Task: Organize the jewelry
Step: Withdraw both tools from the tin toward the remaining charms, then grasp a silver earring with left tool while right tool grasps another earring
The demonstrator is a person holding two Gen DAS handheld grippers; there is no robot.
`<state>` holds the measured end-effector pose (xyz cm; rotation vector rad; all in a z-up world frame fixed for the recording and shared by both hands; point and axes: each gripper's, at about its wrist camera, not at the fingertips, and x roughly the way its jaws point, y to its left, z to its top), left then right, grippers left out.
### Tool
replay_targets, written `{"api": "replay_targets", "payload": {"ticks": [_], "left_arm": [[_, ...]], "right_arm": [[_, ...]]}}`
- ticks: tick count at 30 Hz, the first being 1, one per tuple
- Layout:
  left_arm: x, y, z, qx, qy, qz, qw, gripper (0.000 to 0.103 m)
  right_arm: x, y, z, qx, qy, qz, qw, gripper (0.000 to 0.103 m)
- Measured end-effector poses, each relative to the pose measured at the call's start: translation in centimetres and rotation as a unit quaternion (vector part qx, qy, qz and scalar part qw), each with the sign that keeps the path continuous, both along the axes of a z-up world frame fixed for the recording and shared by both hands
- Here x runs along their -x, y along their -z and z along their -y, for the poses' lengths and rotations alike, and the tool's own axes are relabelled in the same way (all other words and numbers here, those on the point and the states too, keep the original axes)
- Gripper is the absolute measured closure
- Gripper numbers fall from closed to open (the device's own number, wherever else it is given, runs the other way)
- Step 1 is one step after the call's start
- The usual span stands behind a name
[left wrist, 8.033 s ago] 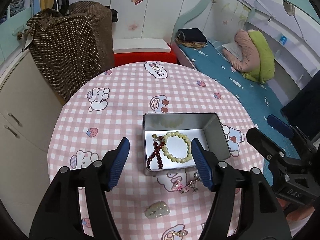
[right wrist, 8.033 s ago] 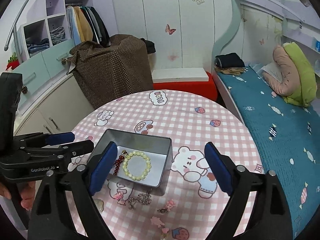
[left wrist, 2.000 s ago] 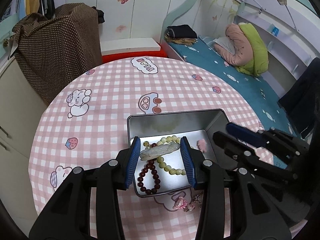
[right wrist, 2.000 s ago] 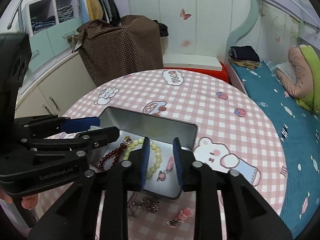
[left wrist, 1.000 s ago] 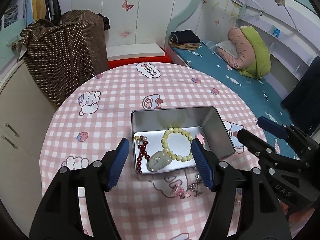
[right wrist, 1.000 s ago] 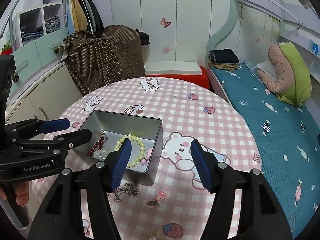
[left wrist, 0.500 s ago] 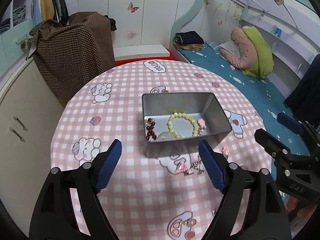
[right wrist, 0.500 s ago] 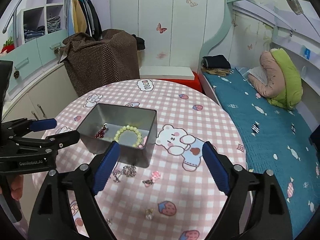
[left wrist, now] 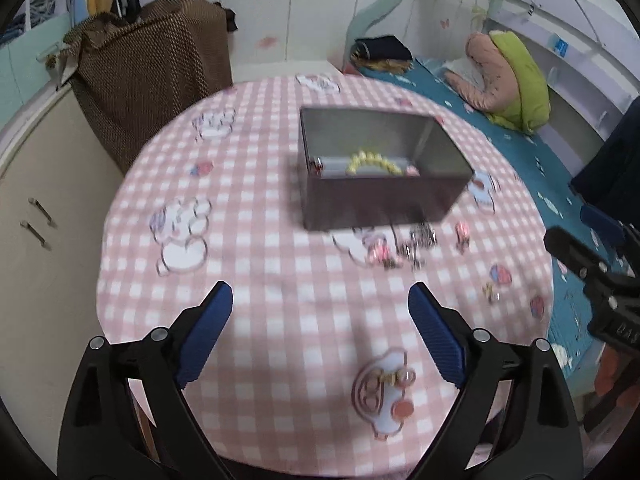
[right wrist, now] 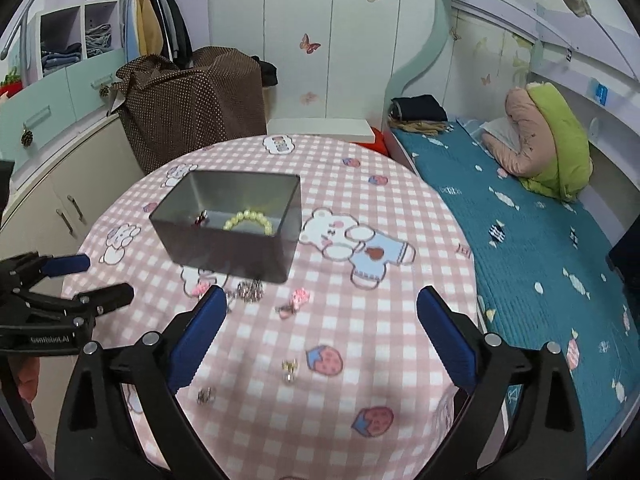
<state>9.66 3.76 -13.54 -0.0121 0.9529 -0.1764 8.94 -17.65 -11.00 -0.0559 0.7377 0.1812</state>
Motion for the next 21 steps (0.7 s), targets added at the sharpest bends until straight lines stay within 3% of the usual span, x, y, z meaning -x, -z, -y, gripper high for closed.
{"api": "replay_targets", "payload": {"ticks": [10,15,17,21], "left_arm": [[3.4,2.6,1.5,-0.010,0.048,-0.023,0.9985,0.013],[4.3,3.2,2.4,-0.015,0.063,-0.005,0.9979,0.014],[4.4,3.5,2.8,-0.021,0.067,0.000,0.9975,0.026],[4.5,4.4,3.3,-0.022,0.075,-0.001,0.9969,0.037]], "right_arm": [[2.2,2.4,0.0,-0.001,0.019,-0.018,1.000,0.011],[3.0,3.1,-0.1,-0.006,0.022,-0.018,1.000,0.011],[3.2,3.3,-0.2,-0.007,0.026,-0.017,1.000,0.011],[3.6,3.6,-0.3,-0.009,0.040,-0.004,0.999,0.011]]}}
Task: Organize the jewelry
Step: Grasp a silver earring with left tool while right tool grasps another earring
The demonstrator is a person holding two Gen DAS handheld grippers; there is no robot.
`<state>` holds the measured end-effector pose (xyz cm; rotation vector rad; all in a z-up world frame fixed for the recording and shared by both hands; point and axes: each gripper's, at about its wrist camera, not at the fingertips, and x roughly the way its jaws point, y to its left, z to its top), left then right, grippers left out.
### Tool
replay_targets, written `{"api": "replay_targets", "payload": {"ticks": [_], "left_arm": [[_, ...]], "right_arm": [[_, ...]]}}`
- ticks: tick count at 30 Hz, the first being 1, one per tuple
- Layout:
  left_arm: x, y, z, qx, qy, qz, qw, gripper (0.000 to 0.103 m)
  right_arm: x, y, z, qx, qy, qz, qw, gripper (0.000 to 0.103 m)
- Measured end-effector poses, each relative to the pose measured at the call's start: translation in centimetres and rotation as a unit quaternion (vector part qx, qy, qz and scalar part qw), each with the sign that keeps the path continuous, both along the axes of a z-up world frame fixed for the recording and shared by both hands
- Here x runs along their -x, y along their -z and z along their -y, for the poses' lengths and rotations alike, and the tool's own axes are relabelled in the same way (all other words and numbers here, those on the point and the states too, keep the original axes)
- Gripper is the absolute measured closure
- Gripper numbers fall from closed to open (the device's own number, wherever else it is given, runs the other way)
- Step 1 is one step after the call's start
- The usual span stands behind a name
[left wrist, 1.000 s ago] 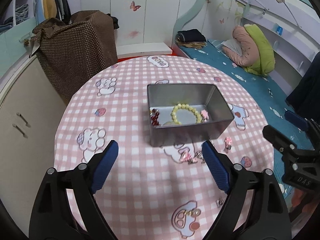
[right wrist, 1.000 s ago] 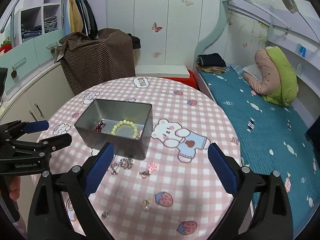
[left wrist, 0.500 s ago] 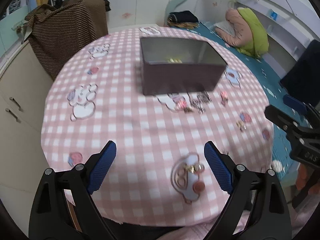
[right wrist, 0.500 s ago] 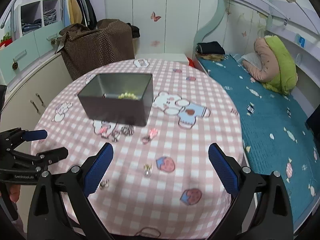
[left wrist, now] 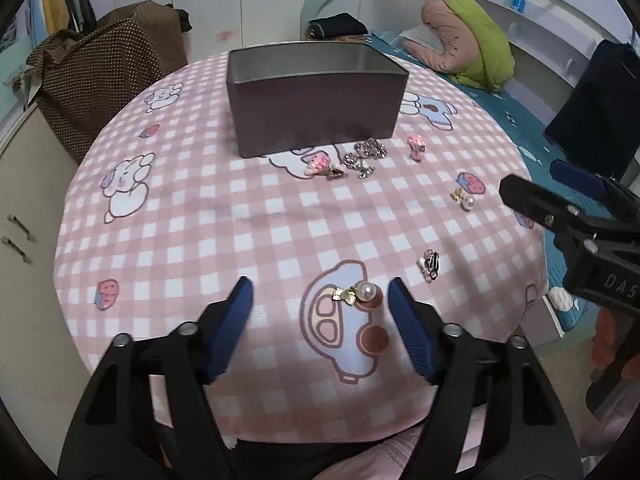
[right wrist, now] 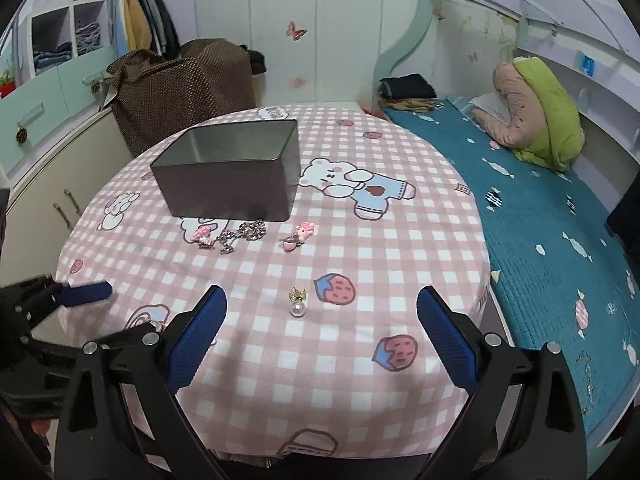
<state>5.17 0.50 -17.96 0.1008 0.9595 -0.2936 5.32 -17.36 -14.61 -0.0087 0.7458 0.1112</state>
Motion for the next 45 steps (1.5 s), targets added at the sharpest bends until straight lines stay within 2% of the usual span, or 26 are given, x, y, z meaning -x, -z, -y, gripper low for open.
{"api": "replay_targets", "payload": {"ticks": [3,9,11,13,15,17,27,29,33,34,37,38,45], "left_arm": [[0.2,0.7,0.3,-0.012,0.000,0.014,0.9998,0.042],[1.1,1.0,0.1,0.005,0.011,0.056,0.9984,0.067],[1.3,1.0,0.0,0.016,0.013,0.064,0.9978,0.080],[1.6,1.2,-0.2,0.030,0.013,0.071,0.9969,0.088],[1.9,1.3,-0.2,0.031,0.014,0.083,0.9960,0.090],[2.1,1.3,-0.3,0.036,0.009,0.086,0.9956,0.091],[3.0,0.8,-1.2,0.059,-0.016,0.118,0.9912,0.092],[2.9,0.7,-1.5,0.066,-0.021,0.117,0.9907,0.092],[2.8,0.7,-1.9,0.074,-0.032,0.118,0.9898,0.092],[2.7,0.7,-2.0,0.073,-0.034,0.118,0.9898,0.092],[2.6,0.8,-2.3,0.079,-0.040,0.116,0.9893,0.092],[2.6,0.8,-2.4,0.080,-0.041,0.116,0.9891,0.092],[2.6,0.5,-2.8,0.088,-0.050,0.121,0.9875,0.092]], "right_arm": [[0.4,0.2,-0.1,-0.006,0.007,0.009,1.000,0.011],[1.0,1.3,-0.7,-0.024,-0.006,0.022,0.999,0.011],[1.4,1.7,-1.1,-0.026,-0.018,0.029,0.999,0.013],[1.7,2.0,-1.3,-0.031,-0.030,0.037,0.998,0.015],[2.0,2.2,-1.5,-0.034,-0.042,0.042,0.998,0.018],[2.3,2.5,-2.0,-0.031,-0.057,0.045,0.997,0.026],[2.8,3.7,-4.7,-0.020,-0.116,0.040,0.992,0.048],[2.8,3.9,-5.3,-0.018,-0.128,0.037,0.991,0.055],[2.4,4.8,-6.7,-0.005,-0.140,0.026,0.990,0.063],[2.5,4.8,-6.8,-0.001,-0.140,0.031,0.990,0.066],[2.7,4.7,-7.0,0.003,-0.149,0.032,0.988,0.086],[2.6,4.7,-7.0,0.005,-0.148,0.031,0.989,0.088],[2.4,4.4,-6.4,-0.021,-0.140,0.021,0.990,0.089]]}}
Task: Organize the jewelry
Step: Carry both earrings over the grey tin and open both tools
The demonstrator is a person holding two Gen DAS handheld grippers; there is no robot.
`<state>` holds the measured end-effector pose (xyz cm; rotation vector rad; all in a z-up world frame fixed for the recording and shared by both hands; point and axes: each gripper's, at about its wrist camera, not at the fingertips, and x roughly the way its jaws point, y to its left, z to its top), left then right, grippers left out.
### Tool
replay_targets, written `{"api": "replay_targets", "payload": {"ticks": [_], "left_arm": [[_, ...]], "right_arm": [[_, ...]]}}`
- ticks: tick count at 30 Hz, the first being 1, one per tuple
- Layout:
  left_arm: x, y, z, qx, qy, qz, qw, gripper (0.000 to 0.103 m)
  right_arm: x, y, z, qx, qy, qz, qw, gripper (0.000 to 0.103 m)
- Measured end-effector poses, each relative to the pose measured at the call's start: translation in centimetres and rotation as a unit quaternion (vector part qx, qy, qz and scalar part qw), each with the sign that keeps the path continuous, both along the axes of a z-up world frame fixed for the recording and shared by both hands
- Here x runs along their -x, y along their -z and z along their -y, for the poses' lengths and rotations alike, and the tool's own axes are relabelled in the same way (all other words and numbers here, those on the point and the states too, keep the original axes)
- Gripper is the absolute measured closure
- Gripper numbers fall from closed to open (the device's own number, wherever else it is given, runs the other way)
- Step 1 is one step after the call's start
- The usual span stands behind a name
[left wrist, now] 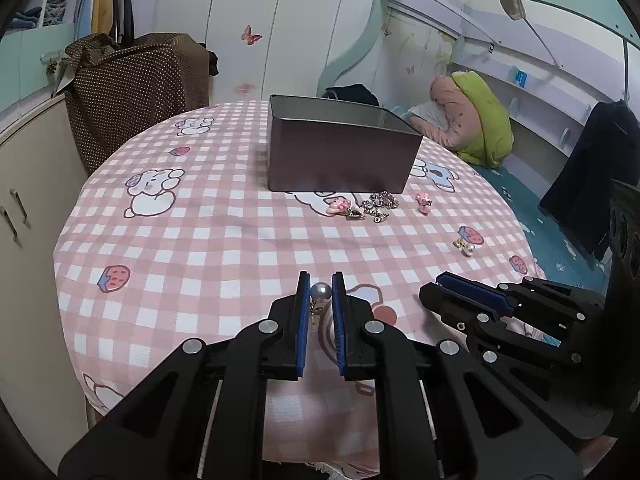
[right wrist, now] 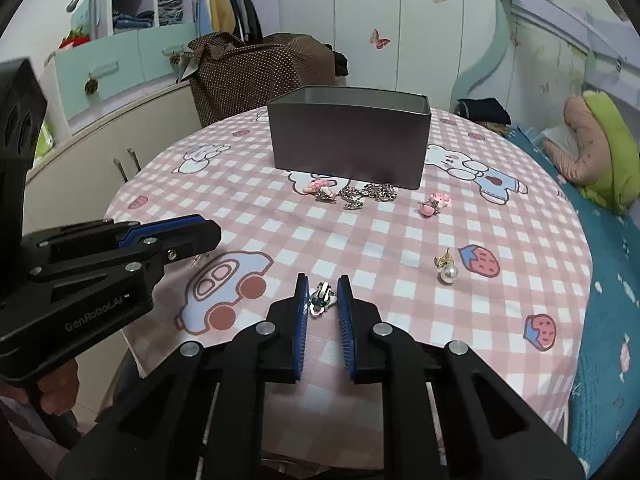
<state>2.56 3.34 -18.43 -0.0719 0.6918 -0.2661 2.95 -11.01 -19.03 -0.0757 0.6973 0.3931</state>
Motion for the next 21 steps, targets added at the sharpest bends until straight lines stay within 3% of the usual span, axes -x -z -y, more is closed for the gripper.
{"api": "replay_targets", "payload": {"ticks": [11,21], "left_arm": [[-0.6,-1.2,0.3,0.001,-0.007,0.006,1.0000,0.092],[-2.3,-3.6,1.5,-0.023,-0.019,0.020,0.9994,0.092]], "right_arm": [[-0.9,-1.6,0.9,-0.007,0.018,0.021,1.000,0.089],[-2.6,-5.2,2.4,-0.012,0.041,0.085,0.995,0.089]]}}
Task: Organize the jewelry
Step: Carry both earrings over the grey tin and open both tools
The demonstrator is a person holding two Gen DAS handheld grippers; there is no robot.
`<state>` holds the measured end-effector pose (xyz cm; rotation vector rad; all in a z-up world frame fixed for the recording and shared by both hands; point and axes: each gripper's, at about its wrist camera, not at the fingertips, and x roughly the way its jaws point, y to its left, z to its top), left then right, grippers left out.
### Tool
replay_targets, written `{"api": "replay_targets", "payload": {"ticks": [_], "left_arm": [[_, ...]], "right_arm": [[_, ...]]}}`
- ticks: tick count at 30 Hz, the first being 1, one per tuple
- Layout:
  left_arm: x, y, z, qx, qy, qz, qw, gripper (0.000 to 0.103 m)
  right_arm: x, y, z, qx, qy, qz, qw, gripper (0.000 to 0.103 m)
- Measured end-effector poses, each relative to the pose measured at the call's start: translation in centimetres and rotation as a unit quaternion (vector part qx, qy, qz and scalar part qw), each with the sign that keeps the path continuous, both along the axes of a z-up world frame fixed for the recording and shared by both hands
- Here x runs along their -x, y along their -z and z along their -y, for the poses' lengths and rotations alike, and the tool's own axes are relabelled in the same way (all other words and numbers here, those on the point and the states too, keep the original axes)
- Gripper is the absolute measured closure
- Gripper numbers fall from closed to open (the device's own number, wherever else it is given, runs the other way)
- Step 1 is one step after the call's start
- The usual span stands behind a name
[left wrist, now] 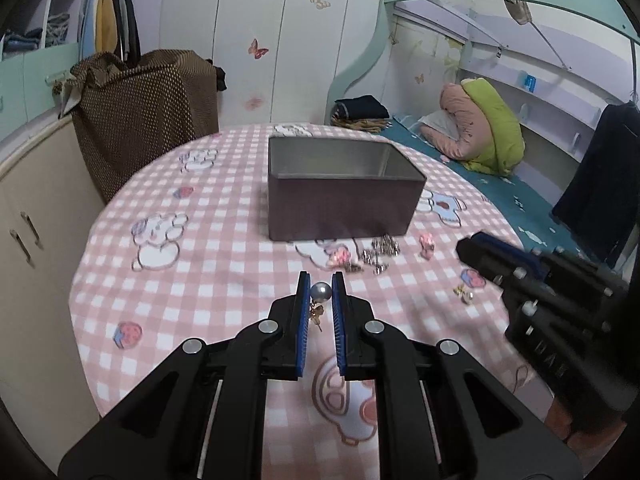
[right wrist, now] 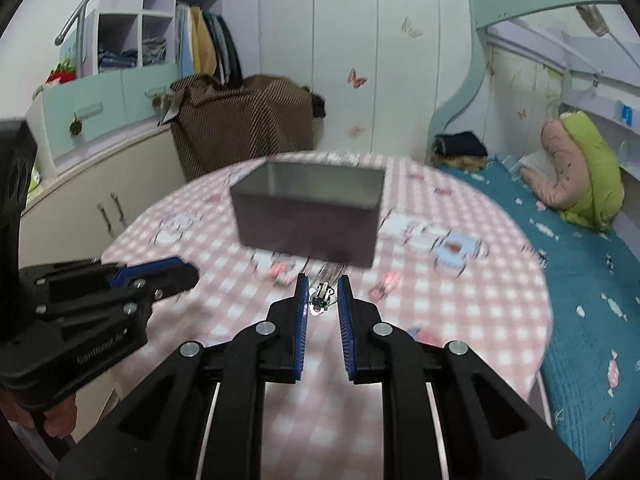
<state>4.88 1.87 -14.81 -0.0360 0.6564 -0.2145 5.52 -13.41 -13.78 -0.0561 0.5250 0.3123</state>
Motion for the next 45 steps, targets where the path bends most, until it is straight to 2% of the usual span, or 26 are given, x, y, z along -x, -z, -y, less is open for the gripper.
{"api": "replay_targets", "payload": {"ticks": [12,18,30,42,43,44,45], "left_arm": [[-3.6,-4.7,1.6,-0.031,0.005,0.048,0.9983,0.092],[-6.3,-5.6,2.2,-0.031,0.008,0.056,0.9979,0.092],[-11.4,-4.1,1.5,-0.014,-0.005,0.023,0.9996,0.092],[-13.4,-2.8,1.1,-0.009,-0.007,-0.002,0.9999,0.091],[-13.4,-2.8,1.1,-0.011,-0.008,-0.003,0.9999,0.091],[-13.4,-2.8,1.1,-0.013,-0.009,-0.003,0.9999,0.089],[-13.3,-2.8,1.0,-0.015,-0.011,-0.004,0.9998,0.085]], "right_arm": [[-3.4,-3.8,1.8,0.012,0.024,0.061,0.998,0.089],[-5.9,-4.2,1.7,0.007,0.023,0.066,0.998,0.089],[-9.9,-3.0,0.8,-0.007,0.002,0.033,0.999,0.089],[-10.7,-2.2,-0.6,-0.004,-0.031,0.009,0.999,0.088],[-10.6,-2.2,-0.6,-0.001,-0.033,0.010,0.999,0.083],[-10.5,-2.3,-0.7,0.003,-0.032,0.012,0.999,0.066],[-10.4,-2.3,-0.7,0.007,-0.029,0.014,0.999,0.053]]}}
